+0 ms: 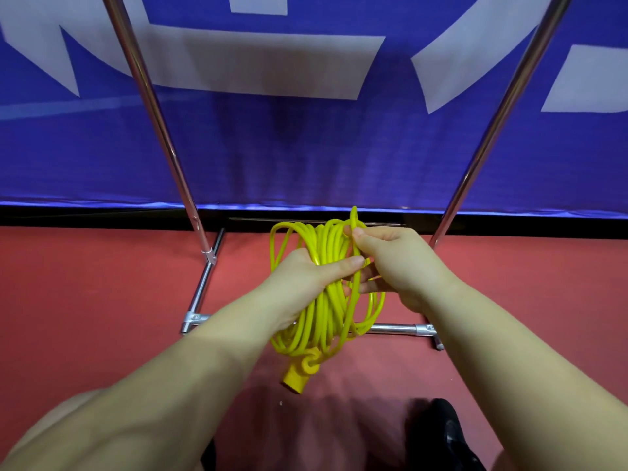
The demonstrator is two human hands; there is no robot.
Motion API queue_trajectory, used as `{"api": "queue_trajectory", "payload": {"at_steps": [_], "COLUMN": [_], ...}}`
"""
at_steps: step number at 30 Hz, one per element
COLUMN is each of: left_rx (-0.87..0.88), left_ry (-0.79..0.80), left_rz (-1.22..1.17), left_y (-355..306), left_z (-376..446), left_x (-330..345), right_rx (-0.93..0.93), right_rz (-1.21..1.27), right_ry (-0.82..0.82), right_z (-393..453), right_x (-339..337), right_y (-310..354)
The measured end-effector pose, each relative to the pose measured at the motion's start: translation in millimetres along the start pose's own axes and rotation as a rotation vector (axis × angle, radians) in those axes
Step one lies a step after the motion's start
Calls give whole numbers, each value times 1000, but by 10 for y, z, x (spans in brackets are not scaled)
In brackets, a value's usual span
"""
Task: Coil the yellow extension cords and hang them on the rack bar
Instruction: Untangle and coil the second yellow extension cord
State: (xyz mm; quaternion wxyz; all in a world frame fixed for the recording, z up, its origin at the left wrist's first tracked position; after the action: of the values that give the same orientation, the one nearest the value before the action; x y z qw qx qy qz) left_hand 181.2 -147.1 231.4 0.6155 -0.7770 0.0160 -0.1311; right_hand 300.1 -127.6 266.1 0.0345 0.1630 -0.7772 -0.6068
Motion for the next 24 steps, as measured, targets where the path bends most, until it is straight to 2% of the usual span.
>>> {"api": "queue_trajectory", "payload": {"at_steps": [7,11,14,16,18,20,22,24], "left_rx": [12,-61,-118,-161,-203,-214,-200,-176], "left_ry": [-15,-111,-221,-284,-301,-292,-292,-315], "left_rz": [53,23,-102,-228,-335,-405,-450,-508], "left_y": [-37,-24,-30,-42,-67,-93,-132,-173], "left_z": [-4,-19,-11,12,34,39,39,49], "left_x": [-78,-132,-183,-274,-362,-425,-452,-464], "right_rx": [-85,-299,-282,-201,-144,-187,-300,-394], "right_rz": [-106,-646,-560,-520,-631,-762,-845,-822], "right_ry": [19,-59,-37,63,211,283,234,160], "right_z": [63,102,133,124,101,98,111,106], "right_x": [44,16,-16,6,53,112,135,153], "right_y": [-1,44,38,-21,-122,-206,-232,-211]}}
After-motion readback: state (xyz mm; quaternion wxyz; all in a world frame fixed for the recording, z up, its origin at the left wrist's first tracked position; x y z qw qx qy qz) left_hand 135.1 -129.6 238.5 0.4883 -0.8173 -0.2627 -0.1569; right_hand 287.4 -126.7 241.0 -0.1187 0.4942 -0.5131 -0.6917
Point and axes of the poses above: each hand's wrist, its own z-axis towards the middle knuckle, its own x-axis out of the palm, y = z × x, the point moved 2 cm from there along z, towards the middle knuckle, and after that the axes turned 4 degrees about y, right-handed, at the moved point
